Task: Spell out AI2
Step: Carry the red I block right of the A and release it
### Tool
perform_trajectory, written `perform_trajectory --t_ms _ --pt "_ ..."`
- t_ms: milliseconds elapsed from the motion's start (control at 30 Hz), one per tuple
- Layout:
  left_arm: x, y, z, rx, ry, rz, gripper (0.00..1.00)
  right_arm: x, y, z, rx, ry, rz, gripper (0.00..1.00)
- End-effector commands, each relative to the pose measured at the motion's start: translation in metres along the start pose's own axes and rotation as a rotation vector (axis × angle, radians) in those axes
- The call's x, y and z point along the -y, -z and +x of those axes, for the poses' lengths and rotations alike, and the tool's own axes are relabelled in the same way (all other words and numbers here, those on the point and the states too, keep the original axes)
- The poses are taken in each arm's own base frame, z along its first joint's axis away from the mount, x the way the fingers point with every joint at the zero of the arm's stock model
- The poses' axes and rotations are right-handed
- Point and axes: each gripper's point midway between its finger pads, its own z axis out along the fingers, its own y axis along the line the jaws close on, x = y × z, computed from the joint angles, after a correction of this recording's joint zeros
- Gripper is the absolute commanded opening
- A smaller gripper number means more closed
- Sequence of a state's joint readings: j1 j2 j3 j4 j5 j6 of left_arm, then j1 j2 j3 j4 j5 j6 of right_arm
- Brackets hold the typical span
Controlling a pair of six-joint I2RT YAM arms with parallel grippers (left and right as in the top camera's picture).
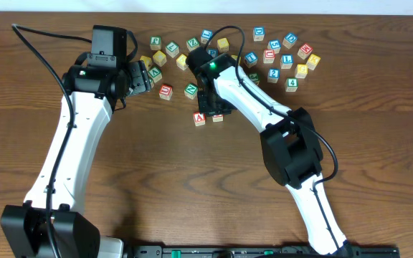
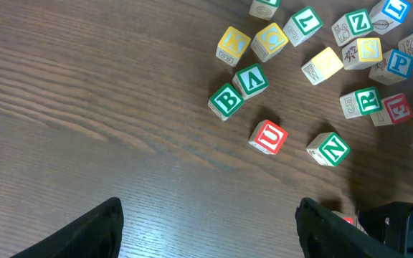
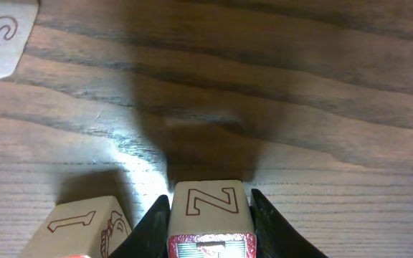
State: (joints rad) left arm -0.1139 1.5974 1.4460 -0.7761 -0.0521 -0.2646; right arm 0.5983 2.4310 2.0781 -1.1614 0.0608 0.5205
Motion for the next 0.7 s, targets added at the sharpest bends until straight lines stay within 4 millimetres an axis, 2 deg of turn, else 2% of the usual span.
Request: perform_trajectory --t_ms 0,367,667 --pt "-0.0021 -0.0001 -0.0030 0.006 -0.006 -0.012 0.76 0.0059 -0.0003 -0.0009 0.008 -0.091 0.019 0.27" --pt "-0.0021 -0.0001 -0.0029 0.006 -0.002 -0.011 0.76 0.0112 -0.0006 -0.0018 0.000 -0.156 0.019 0.29" --pt "-0.0021 -0.0001 -0.0030 0.006 -0.003 -0.012 0.76 0.0071 0.0032 -0.0035 0.000 -0.073 -0.003 0.43"
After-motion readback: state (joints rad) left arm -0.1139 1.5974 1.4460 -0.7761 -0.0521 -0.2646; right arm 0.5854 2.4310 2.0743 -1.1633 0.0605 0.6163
